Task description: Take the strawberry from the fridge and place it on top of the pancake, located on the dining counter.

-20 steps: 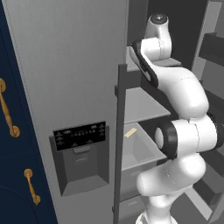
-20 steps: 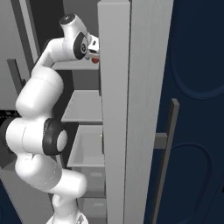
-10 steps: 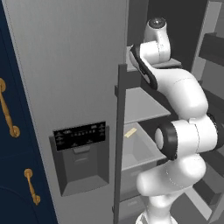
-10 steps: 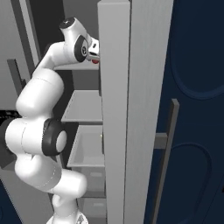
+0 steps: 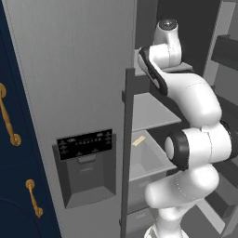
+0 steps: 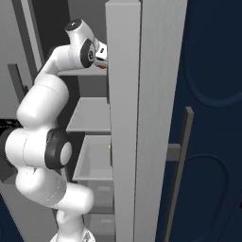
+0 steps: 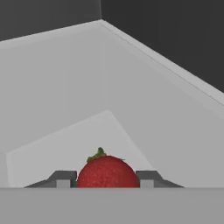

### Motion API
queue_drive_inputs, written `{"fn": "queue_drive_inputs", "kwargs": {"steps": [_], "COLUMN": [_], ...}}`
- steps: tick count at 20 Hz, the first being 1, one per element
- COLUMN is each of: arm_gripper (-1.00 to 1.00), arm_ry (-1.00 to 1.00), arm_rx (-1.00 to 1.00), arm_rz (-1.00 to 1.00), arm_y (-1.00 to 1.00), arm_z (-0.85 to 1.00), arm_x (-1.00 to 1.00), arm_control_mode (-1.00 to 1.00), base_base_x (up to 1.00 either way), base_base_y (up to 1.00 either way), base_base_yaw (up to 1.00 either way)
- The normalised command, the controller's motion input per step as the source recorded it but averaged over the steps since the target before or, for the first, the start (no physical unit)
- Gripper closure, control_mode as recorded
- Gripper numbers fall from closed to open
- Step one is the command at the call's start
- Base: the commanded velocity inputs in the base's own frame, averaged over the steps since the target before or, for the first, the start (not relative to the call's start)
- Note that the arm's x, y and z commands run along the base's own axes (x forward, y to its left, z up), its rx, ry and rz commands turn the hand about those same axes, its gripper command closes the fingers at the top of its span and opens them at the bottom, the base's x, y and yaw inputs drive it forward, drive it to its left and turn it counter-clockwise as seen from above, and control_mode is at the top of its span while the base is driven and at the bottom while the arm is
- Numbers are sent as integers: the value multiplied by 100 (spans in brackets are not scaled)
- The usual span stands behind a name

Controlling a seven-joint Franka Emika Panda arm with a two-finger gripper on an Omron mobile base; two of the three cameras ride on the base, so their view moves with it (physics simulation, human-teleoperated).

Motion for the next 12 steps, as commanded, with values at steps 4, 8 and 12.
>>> {"fn": "queue_drive_inputs", "kwargs": {"steps": [4,8,12], "arm_gripper": [100,100,100], "arm_ry": [-21,-13,2], "arm_rx": [3,-1,-9], "arm_rz": [10,39,30], "arm_y": [8,7,1], "arm_z": [0,0,0], "arm_x": [-24,-96,-100], "arm_control_mode": [-100,-100,-100], "base_base_x": [0,0,0], "base_base_y": [0,0,0], "base_base_yaw": [0,0,0]}}
